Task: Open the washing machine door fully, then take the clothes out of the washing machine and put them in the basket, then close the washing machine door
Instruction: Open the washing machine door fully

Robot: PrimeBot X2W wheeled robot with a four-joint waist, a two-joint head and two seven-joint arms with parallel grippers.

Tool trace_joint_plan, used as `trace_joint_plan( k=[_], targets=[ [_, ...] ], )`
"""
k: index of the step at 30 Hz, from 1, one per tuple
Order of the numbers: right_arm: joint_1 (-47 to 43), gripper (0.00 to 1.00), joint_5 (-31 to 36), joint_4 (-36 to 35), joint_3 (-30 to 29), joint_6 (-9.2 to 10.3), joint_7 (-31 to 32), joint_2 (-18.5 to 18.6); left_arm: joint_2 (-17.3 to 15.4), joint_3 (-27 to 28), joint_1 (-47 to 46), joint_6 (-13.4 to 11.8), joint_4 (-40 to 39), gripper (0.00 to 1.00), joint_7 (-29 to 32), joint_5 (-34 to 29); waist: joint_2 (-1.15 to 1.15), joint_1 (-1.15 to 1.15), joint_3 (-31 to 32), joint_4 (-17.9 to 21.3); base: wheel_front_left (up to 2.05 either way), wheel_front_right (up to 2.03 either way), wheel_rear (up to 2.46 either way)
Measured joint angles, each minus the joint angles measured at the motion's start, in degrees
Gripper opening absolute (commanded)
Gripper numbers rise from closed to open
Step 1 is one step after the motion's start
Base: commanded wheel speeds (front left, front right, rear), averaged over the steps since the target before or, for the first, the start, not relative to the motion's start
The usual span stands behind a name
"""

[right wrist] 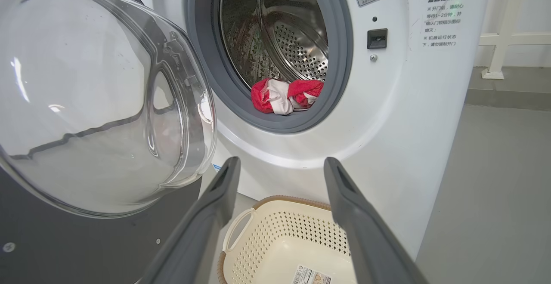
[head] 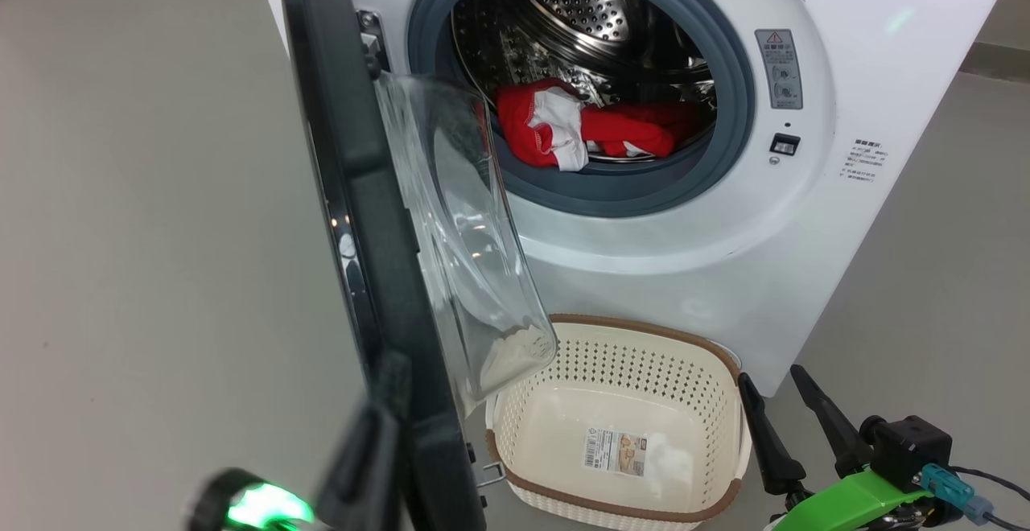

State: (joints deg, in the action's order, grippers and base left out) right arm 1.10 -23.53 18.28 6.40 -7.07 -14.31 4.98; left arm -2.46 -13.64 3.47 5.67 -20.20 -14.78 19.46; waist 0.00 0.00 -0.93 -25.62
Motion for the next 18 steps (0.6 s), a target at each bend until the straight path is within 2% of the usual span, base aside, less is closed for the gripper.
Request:
trace_joint_plan(
  k=[6,9,18],
  targets=[
    [0.0,1.0,0.0,-0.1,0.1,0.0,0.0,0.0,-0.4,-9.0,3.1,1.0,3.9,0.0,0.0,0.9,0.0,0.0,-0.2,0.1,0.0,0.0,0.0],
    [0.0,1.0,0.0,-0.1,0.0,0.0,0.0,0.0,-0.4,-11.9,3.8,1.4,8.7,0.0,0.0,1.9,0.0,0.0,-0.4,0.1,0.0,0.0,0.0],
    [0.0,1.0,0.0,-0.1,0.0,0.0,0.0,0.0,-0.6,-13.7,3.5,1.4,20.9,0.0,0.1,5.5,0.0,0.0,-0.8,-0.2,0.0,0.0,0.0]
  ],
)
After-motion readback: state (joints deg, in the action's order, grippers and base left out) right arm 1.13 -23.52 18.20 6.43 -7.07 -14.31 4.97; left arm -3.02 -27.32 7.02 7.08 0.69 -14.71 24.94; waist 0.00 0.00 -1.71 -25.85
